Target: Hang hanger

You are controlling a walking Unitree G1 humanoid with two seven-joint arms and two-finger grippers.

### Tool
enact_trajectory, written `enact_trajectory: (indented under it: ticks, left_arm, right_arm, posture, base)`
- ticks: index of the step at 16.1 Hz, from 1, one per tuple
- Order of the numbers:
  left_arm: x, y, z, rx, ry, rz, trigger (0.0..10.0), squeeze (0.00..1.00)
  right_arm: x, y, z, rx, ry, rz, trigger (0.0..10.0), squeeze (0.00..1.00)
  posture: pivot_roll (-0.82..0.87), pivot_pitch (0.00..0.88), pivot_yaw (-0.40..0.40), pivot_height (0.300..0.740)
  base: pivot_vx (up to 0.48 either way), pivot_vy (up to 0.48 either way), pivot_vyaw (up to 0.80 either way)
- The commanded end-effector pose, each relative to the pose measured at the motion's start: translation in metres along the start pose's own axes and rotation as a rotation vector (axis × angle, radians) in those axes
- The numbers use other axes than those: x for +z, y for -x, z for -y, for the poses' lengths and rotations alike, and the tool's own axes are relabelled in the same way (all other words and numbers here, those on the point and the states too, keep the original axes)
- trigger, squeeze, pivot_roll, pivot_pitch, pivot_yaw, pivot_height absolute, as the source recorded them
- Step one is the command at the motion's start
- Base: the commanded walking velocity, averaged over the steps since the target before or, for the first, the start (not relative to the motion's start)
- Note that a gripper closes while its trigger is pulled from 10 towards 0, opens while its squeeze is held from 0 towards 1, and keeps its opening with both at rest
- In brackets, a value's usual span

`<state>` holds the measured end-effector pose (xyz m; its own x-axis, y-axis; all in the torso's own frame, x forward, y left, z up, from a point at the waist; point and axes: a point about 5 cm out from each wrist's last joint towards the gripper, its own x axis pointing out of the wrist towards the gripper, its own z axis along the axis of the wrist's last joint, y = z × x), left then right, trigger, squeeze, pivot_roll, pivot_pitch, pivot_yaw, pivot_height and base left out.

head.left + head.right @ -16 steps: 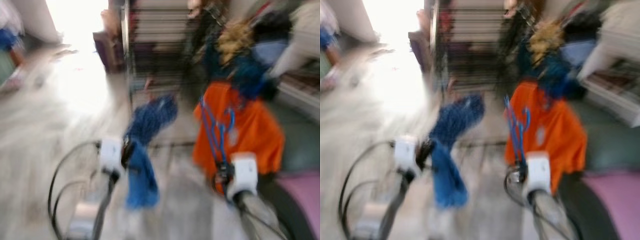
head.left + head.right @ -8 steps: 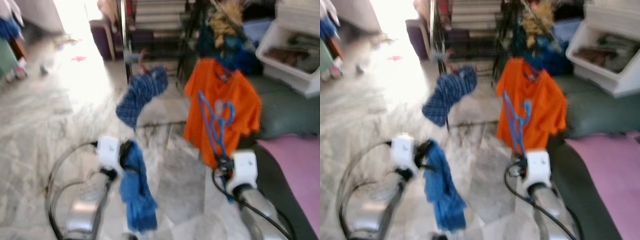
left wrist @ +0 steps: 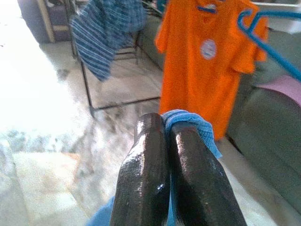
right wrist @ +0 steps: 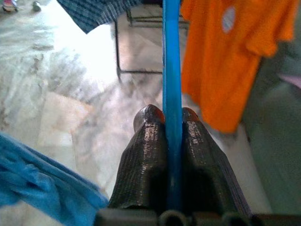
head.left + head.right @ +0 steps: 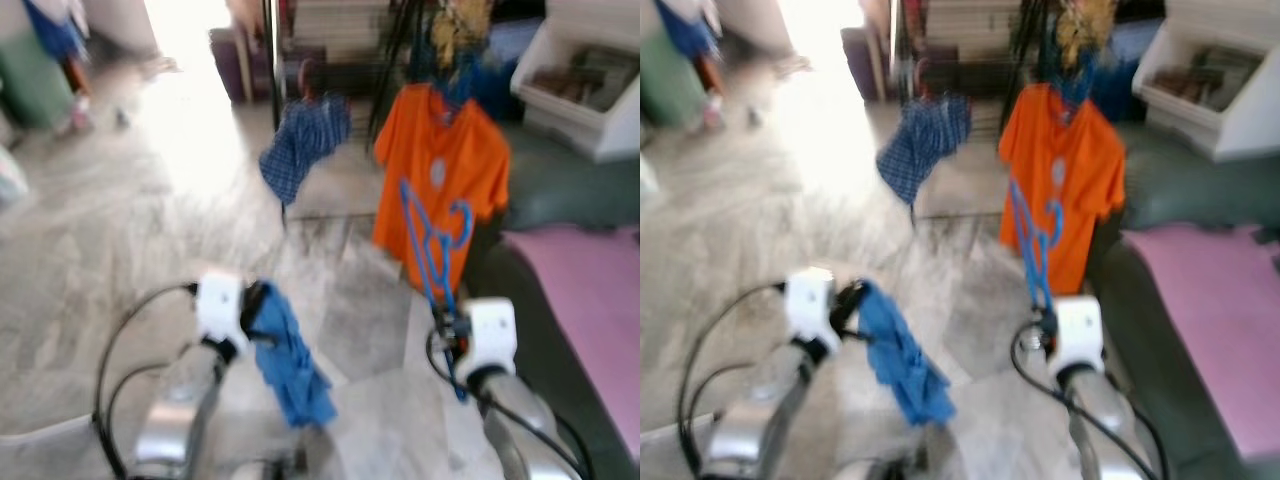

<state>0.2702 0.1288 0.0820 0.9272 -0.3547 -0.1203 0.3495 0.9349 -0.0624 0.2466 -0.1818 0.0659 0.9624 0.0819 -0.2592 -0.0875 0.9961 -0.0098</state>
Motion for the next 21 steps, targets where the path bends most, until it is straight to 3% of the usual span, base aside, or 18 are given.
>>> enact_trajectory:
  ticks: [1,10,21]
  left_arm:
    - [0.011,-0.004,-0.001,-0.013,-0.016,0.033,10.0,0.0]
    - [0.012,-0.006,-0.001,-0.033,0.027,0.034,10.0,0.0]
    - [0.013,-0.008,0.002,-0.052,0.043,0.034,10.0,0.0]
  right_arm:
    - [0.005,0.0,0.0,-0.011,-0.001,0.023,10.0,0.0]
    - [0.008,-0.004,-0.005,0.001,-0.016,0.032,10.0,0.0]
    - [0.015,-0.009,-0.011,0.02,-0.005,0.069,10.0,0.0]
  posture:
    - [-0.08,0.073,-0.007,0.74]
    - [-0.06,0.068,-0.006,0.74]
    - [-0.06,0.066,-0.005,0.74]
  base:
    - [0.0,0.0,0.0]
    - [0.0,0.058,0.0]
    - [0.0,0.434,0.0]
